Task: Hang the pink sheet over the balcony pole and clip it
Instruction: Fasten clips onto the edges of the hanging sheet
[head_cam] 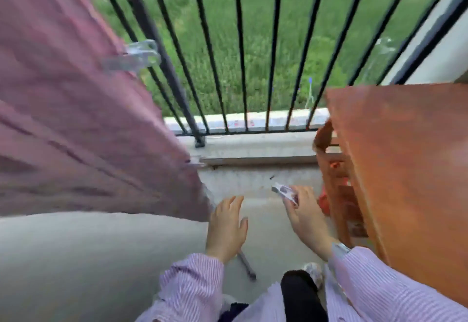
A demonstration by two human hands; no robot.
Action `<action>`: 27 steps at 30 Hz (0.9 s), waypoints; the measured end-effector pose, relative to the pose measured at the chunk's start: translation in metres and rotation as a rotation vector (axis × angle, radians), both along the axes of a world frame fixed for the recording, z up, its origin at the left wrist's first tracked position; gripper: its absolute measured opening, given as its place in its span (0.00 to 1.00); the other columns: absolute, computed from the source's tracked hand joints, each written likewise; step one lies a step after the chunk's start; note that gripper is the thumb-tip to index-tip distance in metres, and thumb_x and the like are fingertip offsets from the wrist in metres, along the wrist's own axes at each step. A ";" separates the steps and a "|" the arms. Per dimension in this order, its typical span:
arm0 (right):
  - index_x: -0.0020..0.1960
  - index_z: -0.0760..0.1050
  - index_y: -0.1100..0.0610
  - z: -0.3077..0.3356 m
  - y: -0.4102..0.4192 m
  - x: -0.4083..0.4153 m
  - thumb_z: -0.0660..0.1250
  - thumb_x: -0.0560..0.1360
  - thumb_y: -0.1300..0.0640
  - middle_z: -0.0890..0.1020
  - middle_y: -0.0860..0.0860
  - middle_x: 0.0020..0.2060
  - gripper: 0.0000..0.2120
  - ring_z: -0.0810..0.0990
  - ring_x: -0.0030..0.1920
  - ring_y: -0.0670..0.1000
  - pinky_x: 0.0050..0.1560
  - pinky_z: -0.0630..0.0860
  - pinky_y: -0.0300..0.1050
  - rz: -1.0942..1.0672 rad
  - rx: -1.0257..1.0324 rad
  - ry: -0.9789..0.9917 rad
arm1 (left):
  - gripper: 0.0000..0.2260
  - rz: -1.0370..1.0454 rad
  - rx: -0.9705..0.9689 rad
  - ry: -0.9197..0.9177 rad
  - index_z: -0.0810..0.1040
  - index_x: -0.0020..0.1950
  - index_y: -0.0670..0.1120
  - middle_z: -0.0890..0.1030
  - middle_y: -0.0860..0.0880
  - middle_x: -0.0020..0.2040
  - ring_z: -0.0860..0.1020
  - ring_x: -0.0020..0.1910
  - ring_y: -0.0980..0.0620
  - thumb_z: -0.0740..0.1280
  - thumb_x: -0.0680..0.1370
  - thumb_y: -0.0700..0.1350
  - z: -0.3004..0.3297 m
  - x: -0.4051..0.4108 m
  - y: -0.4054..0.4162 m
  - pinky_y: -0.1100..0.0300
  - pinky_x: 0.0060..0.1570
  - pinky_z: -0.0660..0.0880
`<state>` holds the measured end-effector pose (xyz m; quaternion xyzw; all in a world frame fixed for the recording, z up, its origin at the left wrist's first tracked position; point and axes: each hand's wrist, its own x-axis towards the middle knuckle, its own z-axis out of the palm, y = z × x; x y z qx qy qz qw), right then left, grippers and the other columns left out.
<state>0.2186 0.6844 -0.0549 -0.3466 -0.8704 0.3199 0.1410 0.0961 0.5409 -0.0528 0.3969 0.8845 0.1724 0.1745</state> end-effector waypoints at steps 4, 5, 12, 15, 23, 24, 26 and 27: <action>0.56 0.71 0.58 0.006 -0.129 -0.077 0.65 0.75 0.54 0.76 0.47 0.41 0.12 0.79 0.46 0.56 0.41 0.68 0.43 0.320 -0.088 -0.036 | 0.21 0.344 0.032 0.045 0.67 0.68 0.46 0.71 0.46 0.66 0.69 0.65 0.46 0.59 0.75 0.48 -0.001 -0.036 -0.159 0.56 0.64 0.65; 0.57 0.71 0.58 0.008 -0.160 -0.097 0.64 0.75 0.53 0.78 0.51 0.44 0.13 0.79 0.48 0.58 0.42 0.69 0.46 0.421 -0.081 -0.073 | 0.22 0.436 0.028 0.054 0.65 0.69 0.46 0.69 0.46 0.68 0.67 0.66 0.47 0.59 0.76 0.48 -0.003 -0.045 -0.197 0.57 0.65 0.62; 0.56 0.69 0.50 0.028 -0.356 -0.238 0.62 0.75 0.45 0.79 0.42 0.41 0.13 0.79 0.40 0.47 0.39 0.73 0.44 0.935 -0.018 0.016 | 0.22 0.943 0.035 0.128 0.60 0.71 0.50 0.65 0.48 0.71 0.62 0.70 0.49 0.59 0.77 0.49 0.005 -0.095 -0.399 0.54 0.67 0.59; 0.54 0.69 0.53 0.038 -0.431 -0.292 0.64 0.74 0.47 0.73 0.43 0.34 0.13 0.71 0.32 0.41 0.33 0.65 0.38 1.015 -0.049 0.030 | 0.22 1.117 0.087 0.153 0.61 0.71 0.49 0.65 0.48 0.71 0.61 0.70 0.48 0.60 0.77 0.48 0.008 -0.121 -0.467 0.54 0.67 0.57; 0.54 0.70 0.56 0.039 -0.647 -0.489 0.63 0.76 0.51 0.76 0.39 0.41 0.11 0.75 0.40 0.39 0.41 0.69 0.30 1.232 -0.210 0.101 | 0.22 1.303 0.075 0.219 0.63 0.70 0.47 0.66 0.46 0.70 0.63 0.68 0.45 0.61 0.76 0.46 0.020 -0.284 -0.682 0.51 0.67 0.60; 0.55 0.69 0.57 0.040 -0.674 -0.518 0.63 0.76 0.51 0.79 0.41 0.46 0.12 0.78 0.46 0.40 0.47 0.72 0.33 1.253 -0.255 0.082 | 0.23 1.318 0.068 0.226 0.62 0.71 0.47 0.65 0.46 0.70 0.63 0.68 0.45 0.61 0.76 0.46 0.027 -0.311 -0.710 0.51 0.67 0.60; 0.57 0.68 0.59 0.046 -0.728 -0.573 0.61 0.77 0.52 0.81 0.45 0.53 0.14 0.78 0.55 0.44 0.55 0.75 0.45 1.305 -0.299 0.074 | 0.23 1.319 0.074 0.247 0.61 0.71 0.47 0.64 0.46 0.71 0.61 0.69 0.45 0.61 0.77 0.46 0.047 -0.359 -0.760 0.52 0.67 0.58; 0.59 0.67 0.60 0.052 -0.755 -0.594 0.61 0.77 0.52 0.80 0.46 0.54 0.15 0.78 0.56 0.43 0.57 0.75 0.48 1.325 -0.297 0.093 | 0.23 1.314 0.081 0.258 0.61 0.71 0.46 0.64 0.46 0.71 0.61 0.69 0.45 0.61 0.77 0.45 0.058 -0.377 -0.782 0.53 0.67 0.58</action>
